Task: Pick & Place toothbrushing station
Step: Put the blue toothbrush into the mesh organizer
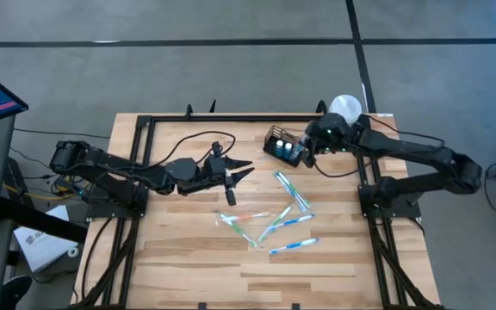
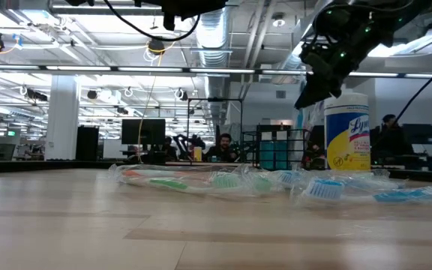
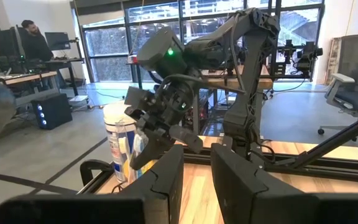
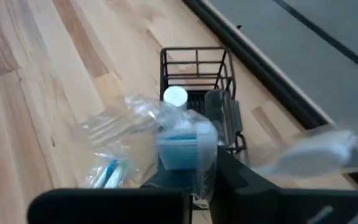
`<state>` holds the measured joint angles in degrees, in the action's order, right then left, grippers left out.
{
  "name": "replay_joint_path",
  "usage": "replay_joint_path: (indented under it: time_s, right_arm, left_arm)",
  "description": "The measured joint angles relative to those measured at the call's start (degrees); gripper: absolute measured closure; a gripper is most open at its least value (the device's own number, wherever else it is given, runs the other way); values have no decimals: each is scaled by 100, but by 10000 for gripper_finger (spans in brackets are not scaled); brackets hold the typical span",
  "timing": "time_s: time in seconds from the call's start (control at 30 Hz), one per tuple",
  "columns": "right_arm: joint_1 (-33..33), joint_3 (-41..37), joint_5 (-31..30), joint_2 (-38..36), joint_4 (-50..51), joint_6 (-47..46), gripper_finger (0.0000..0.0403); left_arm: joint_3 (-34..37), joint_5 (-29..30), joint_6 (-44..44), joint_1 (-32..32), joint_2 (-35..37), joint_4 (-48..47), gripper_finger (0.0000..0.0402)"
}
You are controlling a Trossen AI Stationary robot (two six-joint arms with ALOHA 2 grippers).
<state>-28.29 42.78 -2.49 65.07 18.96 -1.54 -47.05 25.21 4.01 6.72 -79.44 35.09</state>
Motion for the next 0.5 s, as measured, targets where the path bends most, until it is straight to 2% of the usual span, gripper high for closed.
replay_joint_path:
  time_s: [0.23, 0.5]
  right_arm:
    - [0, 0, 123, 293, -169, 6, 362]
    - [0, 0, 121, 124, -216, 13, 342]
  left_arm:
    - [0, 0, -2, 0, 0, -5, 325]
    - [0, 0, 0, 0, 0, -20, 325]
